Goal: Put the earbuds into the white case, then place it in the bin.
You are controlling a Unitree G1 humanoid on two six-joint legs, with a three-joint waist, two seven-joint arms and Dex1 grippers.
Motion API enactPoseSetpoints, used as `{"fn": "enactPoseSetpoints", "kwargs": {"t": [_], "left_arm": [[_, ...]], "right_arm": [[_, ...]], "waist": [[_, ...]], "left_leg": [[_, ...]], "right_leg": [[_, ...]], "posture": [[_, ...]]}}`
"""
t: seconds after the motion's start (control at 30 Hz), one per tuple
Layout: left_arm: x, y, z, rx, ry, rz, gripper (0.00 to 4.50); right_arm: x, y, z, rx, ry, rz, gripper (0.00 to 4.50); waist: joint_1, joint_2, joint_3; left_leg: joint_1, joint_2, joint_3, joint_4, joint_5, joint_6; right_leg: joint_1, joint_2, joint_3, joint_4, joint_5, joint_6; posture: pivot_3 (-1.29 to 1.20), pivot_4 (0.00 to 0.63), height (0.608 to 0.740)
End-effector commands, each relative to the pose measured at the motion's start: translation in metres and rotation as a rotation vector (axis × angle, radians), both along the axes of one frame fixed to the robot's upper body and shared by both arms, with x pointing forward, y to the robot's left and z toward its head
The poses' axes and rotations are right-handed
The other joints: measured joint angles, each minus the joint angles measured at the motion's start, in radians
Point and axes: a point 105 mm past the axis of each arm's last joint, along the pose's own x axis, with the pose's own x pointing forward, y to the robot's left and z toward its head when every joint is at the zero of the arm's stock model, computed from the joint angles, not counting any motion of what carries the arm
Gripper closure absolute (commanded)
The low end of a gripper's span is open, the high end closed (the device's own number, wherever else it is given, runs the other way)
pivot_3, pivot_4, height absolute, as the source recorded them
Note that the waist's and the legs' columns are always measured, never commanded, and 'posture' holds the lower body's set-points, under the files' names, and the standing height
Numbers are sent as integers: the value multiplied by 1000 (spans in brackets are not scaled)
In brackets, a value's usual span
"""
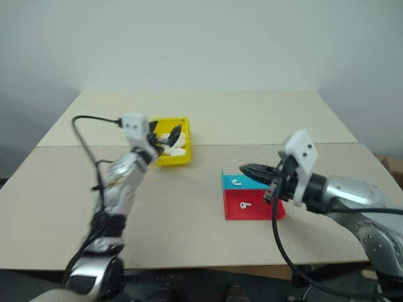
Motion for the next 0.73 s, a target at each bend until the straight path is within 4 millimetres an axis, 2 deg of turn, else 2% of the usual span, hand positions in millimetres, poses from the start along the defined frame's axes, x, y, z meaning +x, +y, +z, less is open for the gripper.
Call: {"fn": "enactPoseSetpoints", "kwargs": {"t": [0.03,0.13,0.2,0.33,0.43,0.53,0.73], "left_arm": [[-53,5,16,104,-90,-240,45],[-82,35,9,195,-38,-288,45],[-106,61,4,313,6,-309,45],[-136,86,3,423,67,-334,45],[-157,97,7,455,97,-341,45],[-173,101,7,478,126,-351,45],[-180,97,5,466,129,-315,45]], "right_arm": [[-9,-22,6,-156,-141,70,4500],[-7,-49,2,-242,-140,81,4500],[-6,-72,0,-336,-144,80,4500],[-5,-98,-5,-423,-128,91,4500],[0,-109,-11,-450,-96,84,4500],[0,-111,-14,-444,-54,112,4500],[6,-108,-18,-442,-37,125,4500]], "waist": [[-3,0,0],[-3,-1,0],[-5,-1,0],[-10,-1,1],[-14,-1,1],[-18,-1,1],[-17,-1,1]], "left_leg": [[1,0,0,0,0,0],[4,0,1,3,1,-2],[6,0,2,4,3,-2],[12,2,3,3,3,-2],[12,2,3,3,3,-2],[11,2,3,2,3,-2],[11,2,4,1,3,-2]], "right_leg": [[0,0,0,1,0,0],[4,-1,0,1,-2,6],[5,-1,0,0,-5,2],[10,-1,0,1,-6,-2],[10,-1,0,0,-6,-2],[9,-1,0,1,-7,-2],[8,-1,0,1,-7,-3]], "posture": [[0,150,740],[0,150,740],[0,150,740],[0,150,740],[0,150,740],[0,150,740],[0,150,740]]}}
